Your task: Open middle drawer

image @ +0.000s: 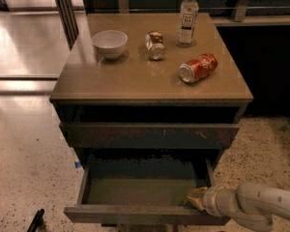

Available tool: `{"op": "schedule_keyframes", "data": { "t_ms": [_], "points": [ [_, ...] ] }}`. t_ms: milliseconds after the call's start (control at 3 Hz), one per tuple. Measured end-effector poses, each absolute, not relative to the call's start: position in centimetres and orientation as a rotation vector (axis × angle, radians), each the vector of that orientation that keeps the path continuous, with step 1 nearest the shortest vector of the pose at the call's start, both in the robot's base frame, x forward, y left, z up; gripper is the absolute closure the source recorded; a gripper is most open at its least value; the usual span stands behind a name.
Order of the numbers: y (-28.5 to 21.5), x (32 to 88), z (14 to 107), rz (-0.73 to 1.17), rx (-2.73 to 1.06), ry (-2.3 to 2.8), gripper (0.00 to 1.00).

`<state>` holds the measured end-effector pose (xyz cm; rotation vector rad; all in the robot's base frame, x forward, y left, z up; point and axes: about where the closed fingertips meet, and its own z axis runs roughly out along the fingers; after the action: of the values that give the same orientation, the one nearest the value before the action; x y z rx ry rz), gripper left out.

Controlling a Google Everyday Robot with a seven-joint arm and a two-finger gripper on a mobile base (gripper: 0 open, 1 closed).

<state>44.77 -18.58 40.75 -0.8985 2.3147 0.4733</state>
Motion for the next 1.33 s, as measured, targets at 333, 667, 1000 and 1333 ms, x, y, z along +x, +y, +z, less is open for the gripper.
{"op": "schedule_keyframes", "data": {
  "t_ms": [333, 667, 1000, 1333],
  "points": [
    [-16.8, 43.7, 41.4, 0.574, -0.925, 2.288, 1.00],
    [-16.8, 43.7, 41.4, 0.575, -0.925, 2.288, 1.00],
    [-16.6, 45.1, 43.9, 0.541, -0.923, 2.222, 1.00],
    [-16.8, 46.6, 49.3, 0.431, -0.917, 2.101, 1.00]
  ]
}}
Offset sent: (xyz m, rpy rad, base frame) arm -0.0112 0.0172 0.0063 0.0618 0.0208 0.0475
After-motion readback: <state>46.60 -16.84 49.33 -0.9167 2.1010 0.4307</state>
